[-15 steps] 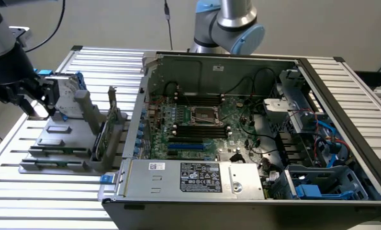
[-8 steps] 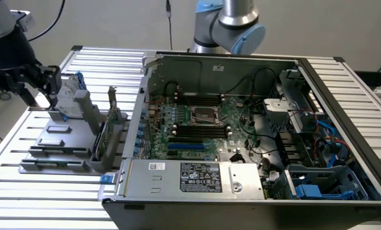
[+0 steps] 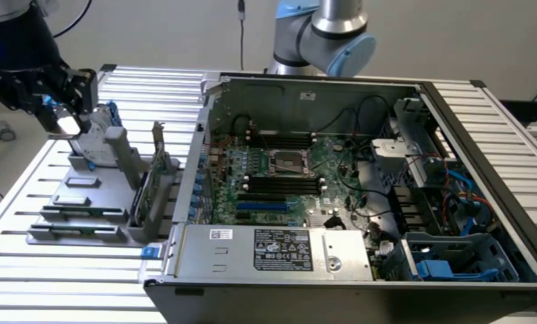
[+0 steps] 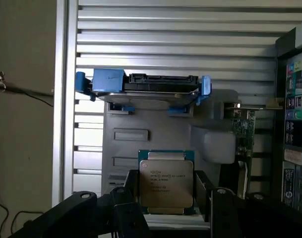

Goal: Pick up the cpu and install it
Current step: 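Pick up the cpu and move it towards the insertion slot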

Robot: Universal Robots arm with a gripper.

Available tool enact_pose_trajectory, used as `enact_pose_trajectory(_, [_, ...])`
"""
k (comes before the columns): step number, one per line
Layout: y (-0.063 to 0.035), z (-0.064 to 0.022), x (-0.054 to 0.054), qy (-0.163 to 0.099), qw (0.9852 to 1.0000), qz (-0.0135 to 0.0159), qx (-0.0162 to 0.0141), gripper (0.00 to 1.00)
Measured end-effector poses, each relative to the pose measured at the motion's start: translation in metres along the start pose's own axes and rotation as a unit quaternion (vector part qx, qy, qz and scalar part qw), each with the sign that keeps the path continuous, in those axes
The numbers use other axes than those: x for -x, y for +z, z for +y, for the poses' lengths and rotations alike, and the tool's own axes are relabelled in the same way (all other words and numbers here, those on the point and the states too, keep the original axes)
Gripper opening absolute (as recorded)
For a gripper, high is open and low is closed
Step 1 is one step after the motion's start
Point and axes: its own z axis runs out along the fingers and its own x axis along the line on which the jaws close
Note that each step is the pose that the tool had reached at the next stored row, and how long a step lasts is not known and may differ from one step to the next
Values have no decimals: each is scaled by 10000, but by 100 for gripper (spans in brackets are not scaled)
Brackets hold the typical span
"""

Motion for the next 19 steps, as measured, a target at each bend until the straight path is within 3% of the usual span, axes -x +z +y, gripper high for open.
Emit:
enact_pose_trajectory(5, [-225,22,223,-1,10000,-1,1,55])
enact_pose_trajectory(8, [-303,35,336,0,10000,-1,1,55])
enact_pose_trajectory(19, [-340,78,713,-1,10000,1,37,55])
